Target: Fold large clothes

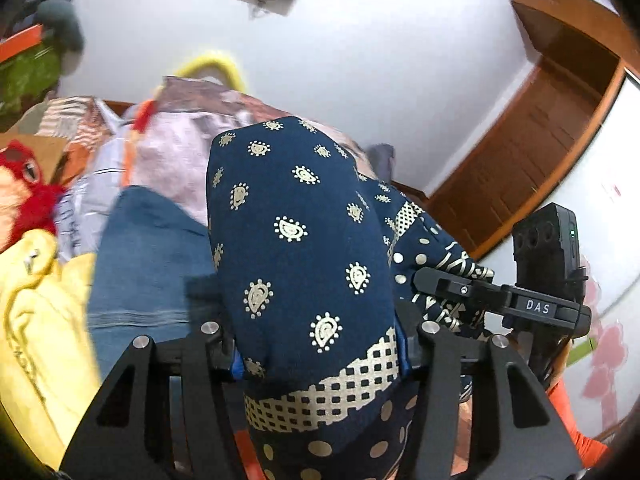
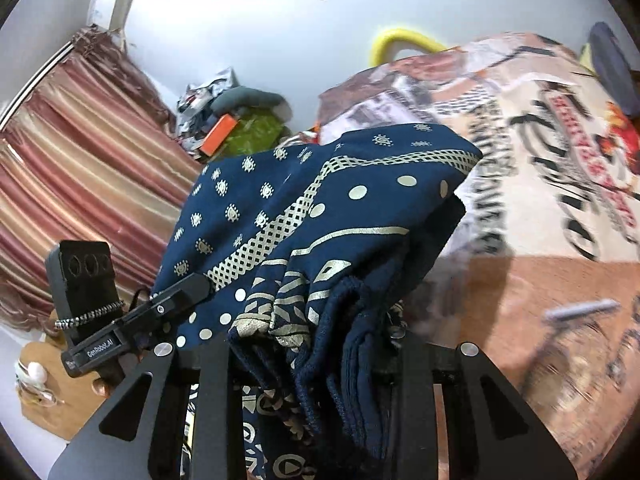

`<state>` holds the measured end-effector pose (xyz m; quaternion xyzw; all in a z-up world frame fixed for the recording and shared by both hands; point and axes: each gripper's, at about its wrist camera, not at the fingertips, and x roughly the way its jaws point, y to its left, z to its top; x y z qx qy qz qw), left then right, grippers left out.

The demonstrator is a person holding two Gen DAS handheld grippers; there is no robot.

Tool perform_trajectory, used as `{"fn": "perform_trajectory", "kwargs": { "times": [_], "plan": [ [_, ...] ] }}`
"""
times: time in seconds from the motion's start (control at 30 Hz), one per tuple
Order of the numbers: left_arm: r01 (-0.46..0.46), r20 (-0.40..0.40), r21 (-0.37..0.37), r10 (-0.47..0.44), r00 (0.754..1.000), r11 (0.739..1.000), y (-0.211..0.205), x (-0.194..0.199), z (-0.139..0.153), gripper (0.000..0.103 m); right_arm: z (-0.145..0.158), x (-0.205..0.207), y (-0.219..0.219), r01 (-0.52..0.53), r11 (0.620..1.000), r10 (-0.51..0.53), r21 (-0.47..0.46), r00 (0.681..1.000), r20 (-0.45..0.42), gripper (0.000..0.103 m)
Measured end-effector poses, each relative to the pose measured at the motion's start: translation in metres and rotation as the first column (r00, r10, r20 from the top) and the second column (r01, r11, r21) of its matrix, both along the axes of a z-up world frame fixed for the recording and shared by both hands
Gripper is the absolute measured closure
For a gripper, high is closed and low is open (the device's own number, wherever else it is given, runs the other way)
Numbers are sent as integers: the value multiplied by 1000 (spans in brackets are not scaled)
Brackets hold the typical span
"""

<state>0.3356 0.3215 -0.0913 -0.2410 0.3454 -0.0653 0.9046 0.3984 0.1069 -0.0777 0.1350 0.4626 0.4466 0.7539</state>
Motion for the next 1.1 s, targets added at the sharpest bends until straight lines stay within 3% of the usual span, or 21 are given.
{"fn": "perform_trajectory", "kwargs": {
  "times": [0.13,0.27,0.33,0.43,0.57,0.7,0.83,0.93,1.1],
  "plan": [
    [-83,-58,3,83,995,997,47,-1,-28,49,-28,9,46,-43,999,42,-27,999,-31,75],
    [-129,-163,12,129,978,992,85,4,-82,44,-83,22,87,-82,987,70,-139,994,-88,72],
    [-136,-149,23,138,979,990,95,0,-96,35,-104,21,93,-84,983,72,-162,994,-78,61],
    [-151,-138,37,155,978,988,99,-2,-110,17,-115,21,88,-82,984,74,-161,996,-54,53],
    [-151,-145,18,152,978,988,99,-6,-112,11,-110,20,71,-84,983,73,-161,995,-71,49],
    [-167,-162,48,172,972,985,85,-14,-103,11,-92,3,56,-51,977,53,-209,999,3,45],
    [-174,-147,161,198,969,971,61,-32,-86,11,-79,-17,39,13,952,26,-306,992,122,45],
    [-172,-126,268,212,969,948,39,-51,-73,11,-70,-32,25,45,937,9,-348,988,153,45],
    [-164,-129,325,216,968,931,16,-83,-54,11,-42,-56,0,87,940,-25,-331,982,188,45]
  ]
}}
